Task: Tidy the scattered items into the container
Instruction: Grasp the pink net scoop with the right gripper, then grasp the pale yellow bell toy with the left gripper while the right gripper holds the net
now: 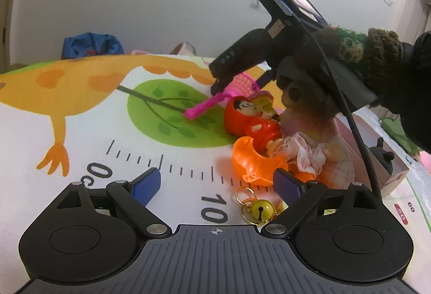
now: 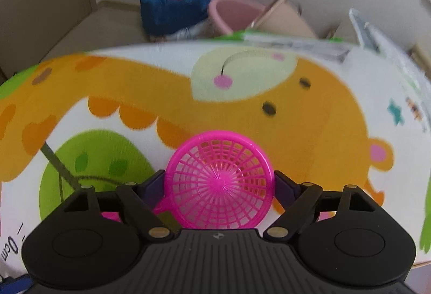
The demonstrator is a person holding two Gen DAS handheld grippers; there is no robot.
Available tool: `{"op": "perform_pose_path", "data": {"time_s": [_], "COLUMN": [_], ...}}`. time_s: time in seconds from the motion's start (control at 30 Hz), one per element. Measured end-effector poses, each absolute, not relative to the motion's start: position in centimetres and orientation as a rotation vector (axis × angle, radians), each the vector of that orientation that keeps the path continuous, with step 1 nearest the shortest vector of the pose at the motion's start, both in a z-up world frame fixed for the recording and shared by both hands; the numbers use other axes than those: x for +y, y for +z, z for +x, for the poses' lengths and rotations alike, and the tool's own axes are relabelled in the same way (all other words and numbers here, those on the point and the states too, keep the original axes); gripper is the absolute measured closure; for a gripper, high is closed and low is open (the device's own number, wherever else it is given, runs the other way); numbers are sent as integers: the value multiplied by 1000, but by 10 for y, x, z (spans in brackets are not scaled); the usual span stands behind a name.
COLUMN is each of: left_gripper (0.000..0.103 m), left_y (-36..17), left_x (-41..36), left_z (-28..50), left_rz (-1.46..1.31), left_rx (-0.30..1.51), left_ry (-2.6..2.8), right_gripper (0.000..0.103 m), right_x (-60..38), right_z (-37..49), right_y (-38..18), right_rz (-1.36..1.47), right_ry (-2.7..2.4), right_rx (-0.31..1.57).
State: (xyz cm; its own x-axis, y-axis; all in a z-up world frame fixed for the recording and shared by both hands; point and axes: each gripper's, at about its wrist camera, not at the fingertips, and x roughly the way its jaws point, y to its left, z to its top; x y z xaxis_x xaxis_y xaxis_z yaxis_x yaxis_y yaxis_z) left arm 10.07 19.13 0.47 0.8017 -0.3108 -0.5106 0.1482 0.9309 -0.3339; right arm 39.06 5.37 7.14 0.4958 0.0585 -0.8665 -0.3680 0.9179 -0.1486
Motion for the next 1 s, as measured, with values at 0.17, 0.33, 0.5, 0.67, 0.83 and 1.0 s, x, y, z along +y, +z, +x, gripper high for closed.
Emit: {"op": "perform_pose_path", "data": {"time_s": [0.17,0.33,0.5,0.67,0.83,1.0], "left_gripper": [9,7,6,6,6,6], "left_y": [4,8,11,10,18,20], "left_x": [192,180,162,170,162,112], "left_z": [101,94,83,92,88,80], "left_rz": [-290,-200,-70,-143,-139,53], "left_rx": [595,581,560,601,614,612], "left_ry": [-248,-316,-412,-368,-368,-404], "right_gripper": [20,20,20,20,20,20], "right_x": [43,-3,-63,-83,-95,-111], "right_z": [357,268,162,84,48,49], "right_y": [117,168,183,148,97,69], "right_rz": [-270,-148,-74,-181,-222,-132], "right_ry": [309,365,424,457,442,438], "right_rx": [895,758,688,704,747,764]}}
